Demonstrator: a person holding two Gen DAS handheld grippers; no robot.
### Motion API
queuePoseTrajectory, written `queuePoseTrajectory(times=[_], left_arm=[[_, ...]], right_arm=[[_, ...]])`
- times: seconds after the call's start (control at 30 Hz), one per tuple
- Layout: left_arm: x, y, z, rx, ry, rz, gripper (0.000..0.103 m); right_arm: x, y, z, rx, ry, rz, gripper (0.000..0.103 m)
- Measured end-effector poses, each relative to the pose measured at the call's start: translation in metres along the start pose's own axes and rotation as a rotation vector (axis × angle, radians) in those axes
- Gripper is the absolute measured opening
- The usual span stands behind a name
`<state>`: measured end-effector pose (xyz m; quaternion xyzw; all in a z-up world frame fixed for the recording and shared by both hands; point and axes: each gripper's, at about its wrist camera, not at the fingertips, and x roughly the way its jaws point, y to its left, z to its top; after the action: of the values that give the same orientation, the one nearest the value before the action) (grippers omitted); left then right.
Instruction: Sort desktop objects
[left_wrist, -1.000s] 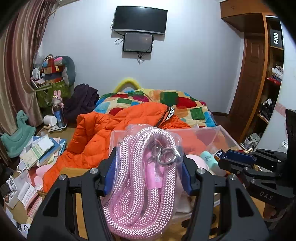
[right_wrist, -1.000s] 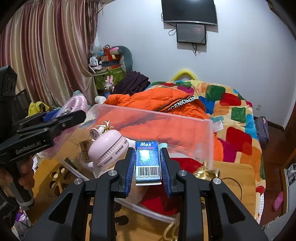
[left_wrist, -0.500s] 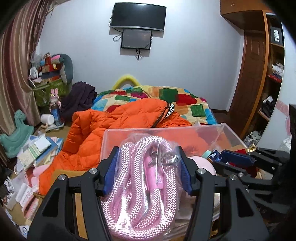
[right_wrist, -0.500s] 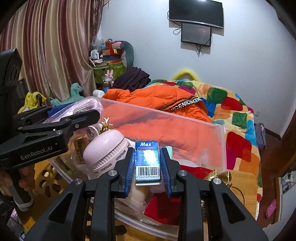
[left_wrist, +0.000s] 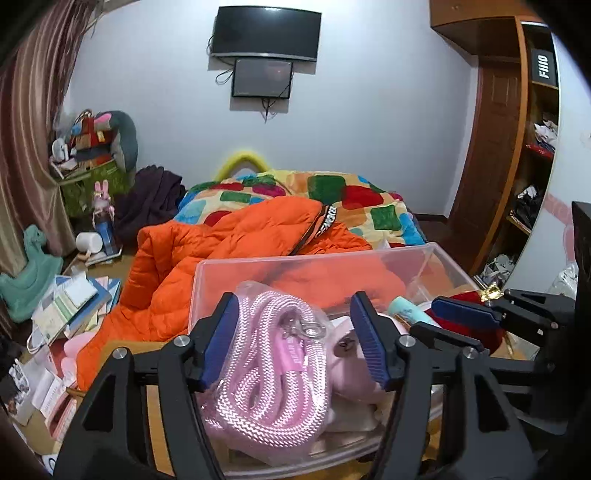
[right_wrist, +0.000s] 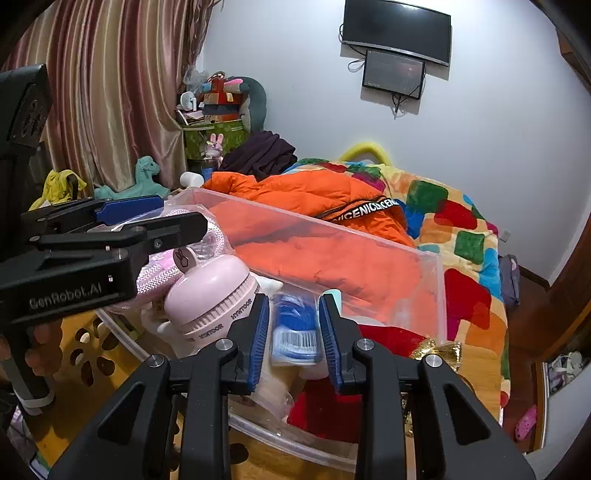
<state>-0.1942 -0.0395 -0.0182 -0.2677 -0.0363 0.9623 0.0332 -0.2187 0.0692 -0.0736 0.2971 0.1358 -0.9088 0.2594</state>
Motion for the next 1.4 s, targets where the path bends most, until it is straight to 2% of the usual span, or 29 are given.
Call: queuePoseTrajectory(times=[0.1,0.17,0.33,0.57,0.87,1.13,1.4], left_arm=[[-0.007,-0.003,0.002,0.007,-0.012,-0.004,0.066],[-0.012,-0.004,0.004,0.008,-0.020,-0.006,0.070],[-0.028,-0.005,0.004,0.013,-0.039,-0.004,0.074],[-0.054,-0.008,-0.004,0.028,-0.054,0.011,0.089],[-0.089,-0.015,-0.029,0.009,-0.066,0.020,0.092],[-0.126,-0.029,-0.058,0.000,-0.099,0.038,0.095],[-0.159,-0.042,-0.091,-0.004,-0.133,0.065,0.098]], right_arm=[[-0.007,0.001,0.001,-0.004,-0.011,-0.013,0.034],[-0.013,0.001,0.002,-0.005,-0.023,-0.026,0.044],[-0.029,0.005,0.001,-0.020,-0.053,-0.063,0.053],[-0.059,0.006,-0.005,0.016,-0.111,-0.095,0.080],[-0.107,0.020,-0.024,0.042,-0.165,-0.089,0.100],[-0.149,0.044,-0.056,0.000,-0.225,-0.123,0.102],[-0.167,0.049,-0.090,0.077,-0.216,-0.096,0.102]])
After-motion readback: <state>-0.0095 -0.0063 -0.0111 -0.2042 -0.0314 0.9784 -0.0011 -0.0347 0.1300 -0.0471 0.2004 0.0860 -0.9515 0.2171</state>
